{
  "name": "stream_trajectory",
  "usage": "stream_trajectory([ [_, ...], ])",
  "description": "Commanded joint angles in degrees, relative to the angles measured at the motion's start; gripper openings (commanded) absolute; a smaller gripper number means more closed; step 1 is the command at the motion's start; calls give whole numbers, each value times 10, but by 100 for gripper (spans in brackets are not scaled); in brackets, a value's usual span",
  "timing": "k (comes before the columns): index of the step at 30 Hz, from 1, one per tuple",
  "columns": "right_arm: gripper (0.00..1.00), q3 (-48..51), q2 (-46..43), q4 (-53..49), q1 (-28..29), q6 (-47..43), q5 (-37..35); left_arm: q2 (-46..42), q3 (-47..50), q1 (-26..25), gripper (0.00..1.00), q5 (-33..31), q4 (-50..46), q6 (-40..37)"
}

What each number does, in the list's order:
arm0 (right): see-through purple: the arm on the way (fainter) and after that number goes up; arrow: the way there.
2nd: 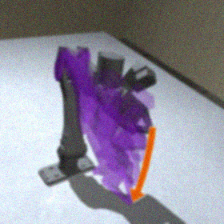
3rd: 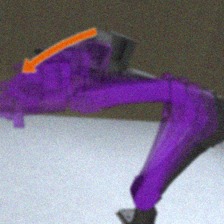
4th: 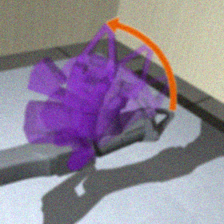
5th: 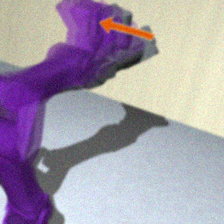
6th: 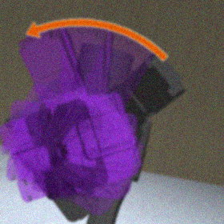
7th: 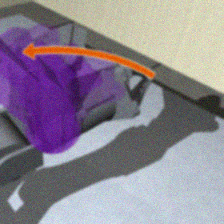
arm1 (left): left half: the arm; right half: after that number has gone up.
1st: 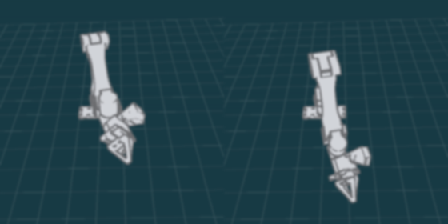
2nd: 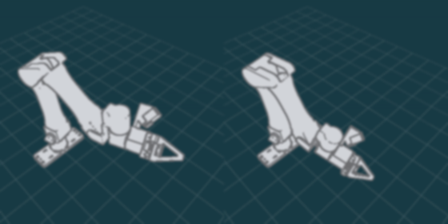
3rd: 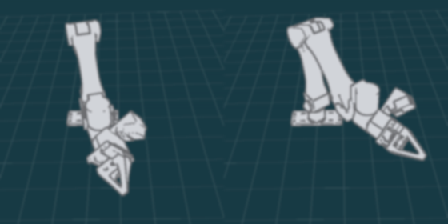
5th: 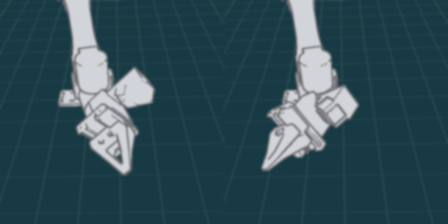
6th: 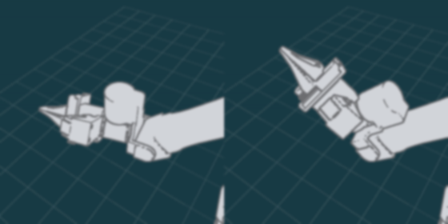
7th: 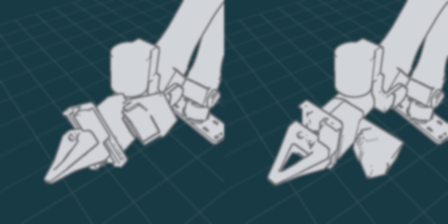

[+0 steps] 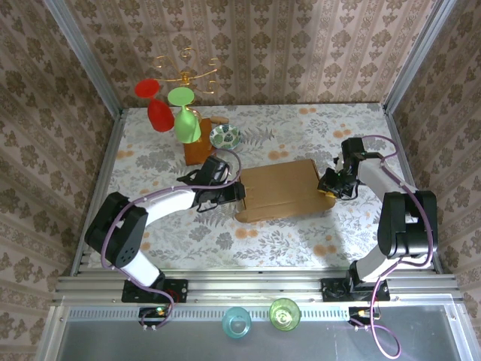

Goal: Fold the paper box

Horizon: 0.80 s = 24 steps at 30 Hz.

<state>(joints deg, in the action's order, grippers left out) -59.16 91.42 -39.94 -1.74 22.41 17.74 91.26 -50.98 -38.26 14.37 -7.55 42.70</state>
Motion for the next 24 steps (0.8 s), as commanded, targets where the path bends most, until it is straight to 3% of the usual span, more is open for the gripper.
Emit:
stream_trajectory([
  [1, 30, -14, 19, -18, -1, -14, 16, 5, 7, -7, 46, 6, 18, 28],
  [6, 30, -21, 23, -21, -1, -16, 23, 28, 4, -19, 46, 4, 38, 40],
  [12, 31, -24, 29, -19, 0, -16, 35, 50, 6, -30, 37, 10, 40, 55],
  [16, 32, -26, 29, -18, -1, -15, 41, 51, 17, -30, 26, 11, 38, 64],
  [21, 40, -36, 22, -25, -1, -19, 37, 39, 16, -18, 0, 23, 19, 68],
  [24, 47, -50, 16, -34, -1, -20, 32, 26, 12, -2, 0, 35, -4, 80],
])
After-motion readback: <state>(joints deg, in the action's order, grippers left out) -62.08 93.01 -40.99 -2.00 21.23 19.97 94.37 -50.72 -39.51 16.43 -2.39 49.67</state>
